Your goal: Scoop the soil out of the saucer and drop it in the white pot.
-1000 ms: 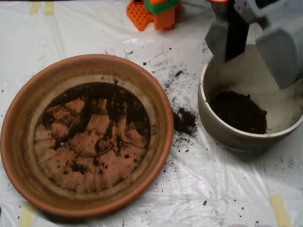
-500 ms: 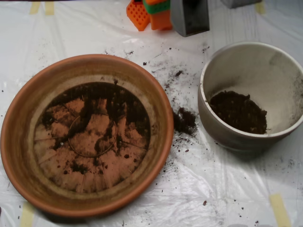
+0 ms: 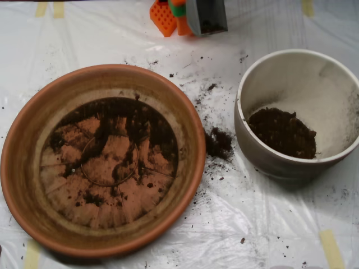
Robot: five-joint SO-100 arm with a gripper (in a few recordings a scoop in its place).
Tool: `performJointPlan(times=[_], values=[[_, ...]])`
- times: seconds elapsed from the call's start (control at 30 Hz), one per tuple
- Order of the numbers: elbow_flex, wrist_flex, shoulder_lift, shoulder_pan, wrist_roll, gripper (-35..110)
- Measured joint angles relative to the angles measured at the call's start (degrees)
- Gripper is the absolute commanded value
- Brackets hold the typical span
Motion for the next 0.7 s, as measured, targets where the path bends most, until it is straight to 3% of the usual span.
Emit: performJointPlan(times=[0.43, 0.7], values=[[6.33, 1.76, 1.93, 7.38, 4.75, 43], [9.67, 1.41, 1.93, 10.20, 5.36, 31]])
